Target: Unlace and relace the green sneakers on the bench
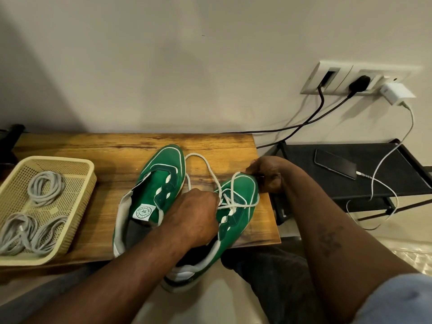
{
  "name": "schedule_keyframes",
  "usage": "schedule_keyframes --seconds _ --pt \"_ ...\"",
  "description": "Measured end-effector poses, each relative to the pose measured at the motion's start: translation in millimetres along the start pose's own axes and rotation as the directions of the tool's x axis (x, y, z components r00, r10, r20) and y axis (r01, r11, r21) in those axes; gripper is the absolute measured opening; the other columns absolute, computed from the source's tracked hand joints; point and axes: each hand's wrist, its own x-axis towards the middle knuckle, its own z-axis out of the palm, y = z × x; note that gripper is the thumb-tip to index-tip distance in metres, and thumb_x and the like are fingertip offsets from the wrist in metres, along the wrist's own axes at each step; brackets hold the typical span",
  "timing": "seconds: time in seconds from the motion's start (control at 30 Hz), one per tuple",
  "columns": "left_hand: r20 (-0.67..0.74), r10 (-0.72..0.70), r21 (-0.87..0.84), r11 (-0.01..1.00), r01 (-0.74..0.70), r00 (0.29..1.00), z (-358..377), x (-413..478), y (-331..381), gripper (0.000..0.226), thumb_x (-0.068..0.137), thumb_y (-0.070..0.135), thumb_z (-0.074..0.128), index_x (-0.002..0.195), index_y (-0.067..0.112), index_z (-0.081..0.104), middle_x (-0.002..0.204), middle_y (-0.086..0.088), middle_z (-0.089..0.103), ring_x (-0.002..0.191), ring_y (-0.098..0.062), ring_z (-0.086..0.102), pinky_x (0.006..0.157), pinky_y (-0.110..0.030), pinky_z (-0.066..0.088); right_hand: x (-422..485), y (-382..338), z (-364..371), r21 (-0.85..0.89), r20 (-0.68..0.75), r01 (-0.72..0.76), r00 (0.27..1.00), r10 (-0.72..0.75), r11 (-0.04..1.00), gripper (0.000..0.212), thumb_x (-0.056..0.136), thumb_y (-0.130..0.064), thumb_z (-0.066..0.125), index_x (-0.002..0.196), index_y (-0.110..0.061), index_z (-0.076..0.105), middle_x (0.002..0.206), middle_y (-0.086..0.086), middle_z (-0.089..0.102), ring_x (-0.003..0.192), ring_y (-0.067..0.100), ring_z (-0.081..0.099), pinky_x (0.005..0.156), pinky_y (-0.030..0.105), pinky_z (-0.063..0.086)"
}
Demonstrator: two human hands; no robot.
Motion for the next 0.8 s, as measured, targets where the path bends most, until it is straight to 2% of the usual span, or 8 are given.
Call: schedule_keyframes --seconds 0.3,0.43,0.53,0.6,0.63,0.7,0.73,0.8 --pt "-0.033 -0.001 0.004 1.0 0.001 0.999 6.3 3.2 0.1 0.016 0.088 0.014 0.066 0.079 0.022 0.055 0.083 -0.007 0.064 0.08 -0.027 0.065 0.071 -0.036 0.056 3.7 -15.0 5.6 -0.496 -0.12 0.378 0.862 -0.493 0.782 0.014 0.091 -0.004 0.076 0.091 -0.012 0.065 0.094 0.008 0.072 0.091 0.024 0.068 0.086 0.044 0.059" --pt "-0.09 -0.014 0.004 1.0 0.015 0.996 6.5 5.9 2.6 0.002 0.09 0.015 0.067 0.089 0.017 0.065 0.085 -0.007 0.065 0.079 -0.028 0.065 0.067 -0.032 0.047 -30.9 -27.0 10.4 -0.286 0.176 0.535 0.845 -0.505 0.795 0.018 0.092 0.005 0.068 0.093 -0.012 0.062 0.084 0.012 0.067 0.069 0.016 0.06 0.062 0.033 0.045" --pt "-0.124 -0.079 -0.043 0.996 0.074 0.989 2.7 12.5 2.3 0.001 0.092 0.017 0.068 0.093 0.016 0.068 0.079 -0.003 0.059 0.074 -0.025 0.061 0.066 -0.031 0.047 -52.9 -26.5 13.1 0.101 0.395 0.601 0.707 -0.586 0.793 0.019 0.082 0.004 0.067 0.091 -0.012 0.063 0.081 0.012 0.062 0.073 0.022 0.058 0.066 0.034 0.043" --pt "-0.122 -0.141 -0.096 0.987 0.13 0.983 -4.5 18.8 1.4 0.005 0.094 0.021 0.071 0.094 0.016 0.069 0.08 -0.002 0.062 0.074 -0.023 0.062 0.066 -0.032 0.048 -49.2 -22.1 13.7 0.204 0.183 0.656 0.703 -0.687 0.727 0.019 0.083 0.0 0.073 0.09 -0.015 0.064 0.087 0.007 0.068 0.082 0.022 0.066 0.074 0.04 0.054" --pt "-0.115 -0.167 -0.144 0.978 0.15 0.979 -8.7 22.1 0.3 0.011 0.094 0.026 0.073 0.091 0.016 0.069 0.082 -0.004 0.065 0.076 -0.023 0.064 0.067 -0.033 0.049 -43.9 -19.5 11.9 0.088 -0.045 0.698 0.715 -0.697 0.71 0.018 0.085 -0.005 0.076 0.09 -0.018 0.064 0.091 0.003 0.071 0.087 0.021 0.069 0.081 0.043 0.059" --pt "-0.081 -0.214 -0.283 0.942 0.183 0.974 -19.7 27.8 -4.2 0.024 0.092 0.034 0.079 0.082 0.016 0.067 0.081 -0.005 0.07 0.078 -0.023 0.066 0.067 -0.032 0.048 -36.6 -11.0 6.0 -0.378 -0.381 0.609 0.584 -0.717 0.697 0.016 0.087 -0.025 0.08 0.09 -0.024 0.065 0.092 -0.003 0.073 0.089 0.02 0.071 0.084 0.051 0.062" --pt "-0.069 -0.233 -0.346 0.917 0.195 0.97 -24.9 30.0 -7.4 0.027 0.091 0.036 0.08 0.079 0.016 0.067 0.08 -0.005 0.07 0.078 -0.023 0.066 0.065 -0.031 0.046 -38.0 -8.3 4.8 -0.517 -0.378 0.527 0.566 -0.733 0.674 0.018 0.088 -0.034 0.081 0.092 -0.024 0.066 0.09 -0.004 0.072 0.088 0.02 0.07 0.083 0.052 0.061" --pt "-0.056 -0.273 -0.46 0.861 0.218 0.96 -33.6 33.1 -16.2 0.027 0.09 0.036 0.081 0.082 0.013 0.068 0.079 -0.007 0.072 0.077 -0.024 0.07 0.068 -0.032 0.053 -48.2 -3.7 8.6 -0.536 -0.194 0.493 0.718 -0.668 0.685 0.027 0.089 -0.043 0.08 0.096 -0.02 0.068 0.093 -0.001 0.072 0.092 0.022 0.071 0.085 0.052 0.061"
